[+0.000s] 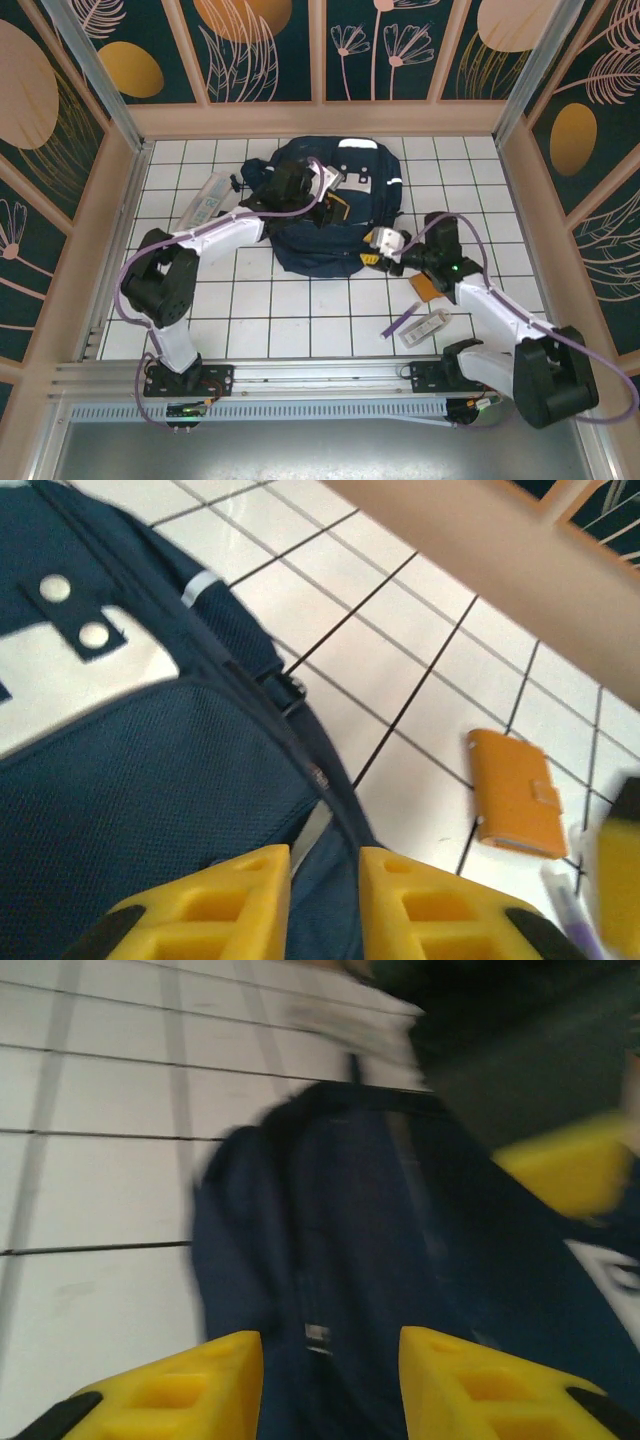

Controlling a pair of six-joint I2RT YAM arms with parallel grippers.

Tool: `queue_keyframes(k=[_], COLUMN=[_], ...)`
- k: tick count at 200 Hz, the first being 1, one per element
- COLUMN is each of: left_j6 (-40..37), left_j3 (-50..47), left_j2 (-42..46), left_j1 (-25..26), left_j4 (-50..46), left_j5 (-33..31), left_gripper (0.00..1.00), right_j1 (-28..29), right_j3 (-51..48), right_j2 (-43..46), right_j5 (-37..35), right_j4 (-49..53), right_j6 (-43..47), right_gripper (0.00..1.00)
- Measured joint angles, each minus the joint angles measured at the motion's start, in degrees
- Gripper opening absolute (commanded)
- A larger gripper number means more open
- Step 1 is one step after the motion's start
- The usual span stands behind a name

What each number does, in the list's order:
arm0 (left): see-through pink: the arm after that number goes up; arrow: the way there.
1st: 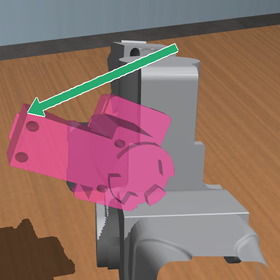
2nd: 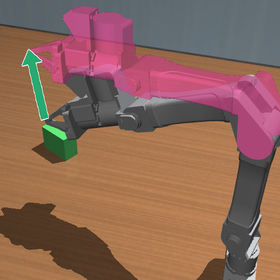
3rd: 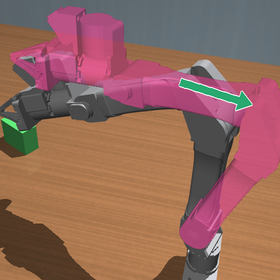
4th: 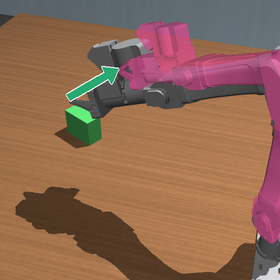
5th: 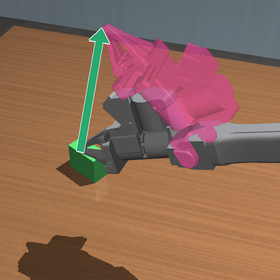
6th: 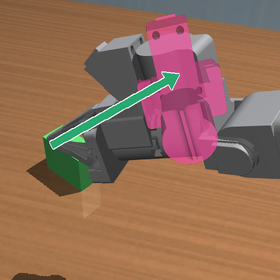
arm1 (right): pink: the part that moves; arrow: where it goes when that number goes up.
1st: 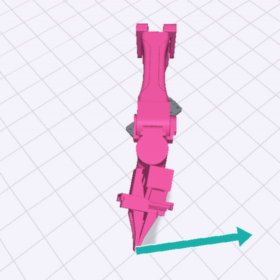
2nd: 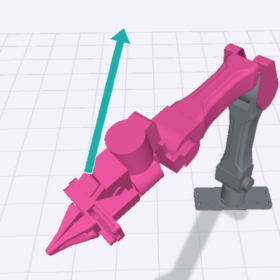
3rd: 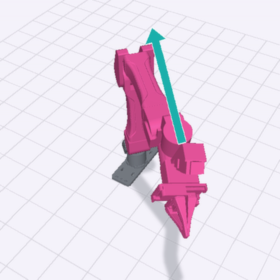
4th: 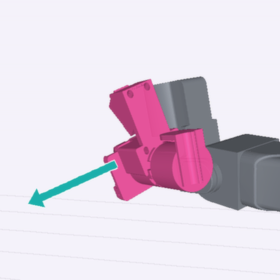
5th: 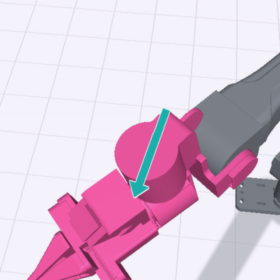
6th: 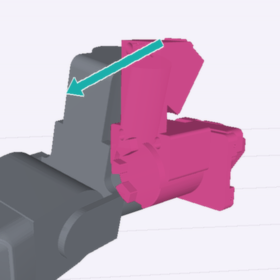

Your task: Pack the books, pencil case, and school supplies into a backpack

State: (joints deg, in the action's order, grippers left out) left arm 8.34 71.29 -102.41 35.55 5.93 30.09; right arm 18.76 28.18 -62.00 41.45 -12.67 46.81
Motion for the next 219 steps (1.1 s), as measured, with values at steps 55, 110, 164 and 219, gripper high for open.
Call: queue_keyframes(k=[55, 110, 164, 219], left_j6=[5.9, 10.2, 11.8, 11.7], left_j3=[-6.5, -12.5, -12.7, -11.8], left_j2=[6.6, 8.4, 8.3, 7.2], left_j1=[0.6, 5.4, 5.8, 7.0], left_j4=[-0.7, -2.8, -6.1, -7.4], left_j5=[1.1, -3.1, -5.7, -6.8], left_gripper=[0.38, 0.48, 0.48, 0.48], right_j1=[-4.4, -1.7, 1.2, 1.9], right_j3=[16.8, 31.6, 37.3, 38.6], right_j2=[-10.5, -24.2, -36.0, -39.4], right_j5=[-20.8, -20.3, -18.9, -18.9], right_j4=[0.9, 24.9, 34.4, 36.3], right_j6=[-42.7, -78.2, -85.5, -87.3], right_gripper=[0.43, 0.48, 0.50, 0.52])
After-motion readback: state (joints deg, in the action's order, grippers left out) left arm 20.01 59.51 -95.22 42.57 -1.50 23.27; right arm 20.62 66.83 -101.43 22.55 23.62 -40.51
